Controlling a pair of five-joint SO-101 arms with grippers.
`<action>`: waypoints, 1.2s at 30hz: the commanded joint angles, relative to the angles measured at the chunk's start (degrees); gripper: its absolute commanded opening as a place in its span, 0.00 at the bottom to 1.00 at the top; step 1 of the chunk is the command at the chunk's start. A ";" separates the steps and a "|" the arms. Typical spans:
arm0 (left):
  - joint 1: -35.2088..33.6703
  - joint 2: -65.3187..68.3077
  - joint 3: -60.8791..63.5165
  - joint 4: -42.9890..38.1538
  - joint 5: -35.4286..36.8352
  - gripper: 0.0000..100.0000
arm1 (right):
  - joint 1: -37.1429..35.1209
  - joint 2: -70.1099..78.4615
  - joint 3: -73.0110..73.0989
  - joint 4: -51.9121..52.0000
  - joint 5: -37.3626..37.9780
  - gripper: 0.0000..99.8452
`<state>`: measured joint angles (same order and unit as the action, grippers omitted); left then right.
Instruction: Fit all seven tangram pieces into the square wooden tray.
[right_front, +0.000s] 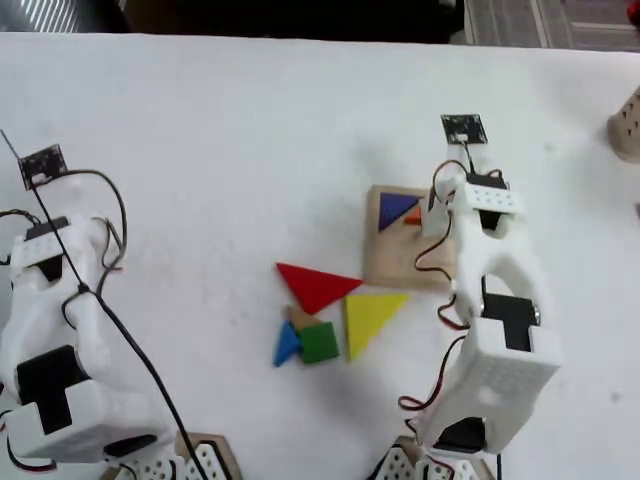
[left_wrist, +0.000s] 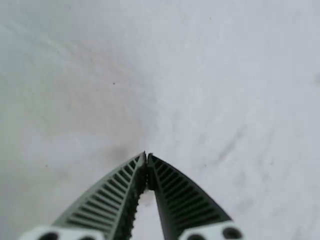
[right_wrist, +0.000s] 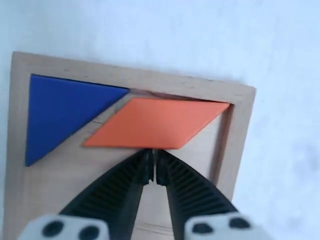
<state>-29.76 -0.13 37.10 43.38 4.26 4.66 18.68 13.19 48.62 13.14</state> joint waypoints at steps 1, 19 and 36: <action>-0.13 -0.13 -2.11 0.53 -0.62 0.02 | -0.31 -1.19 -2.64 1.45 -0.26 0.02; -0.13 -0.13 -2.11 1.32 -0.62 0.02 | -3.82 -1.63 -2.46 -1.27 -0.26 0.02; -0.13 -0.13 -2.11 1.23 -0.62 0.02 | 0.92 -5.76 1.32 5.49 -3.87 0.02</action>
<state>-29.76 -0.13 37.10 44.26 4.26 5.19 16.48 14.07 53.98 9.89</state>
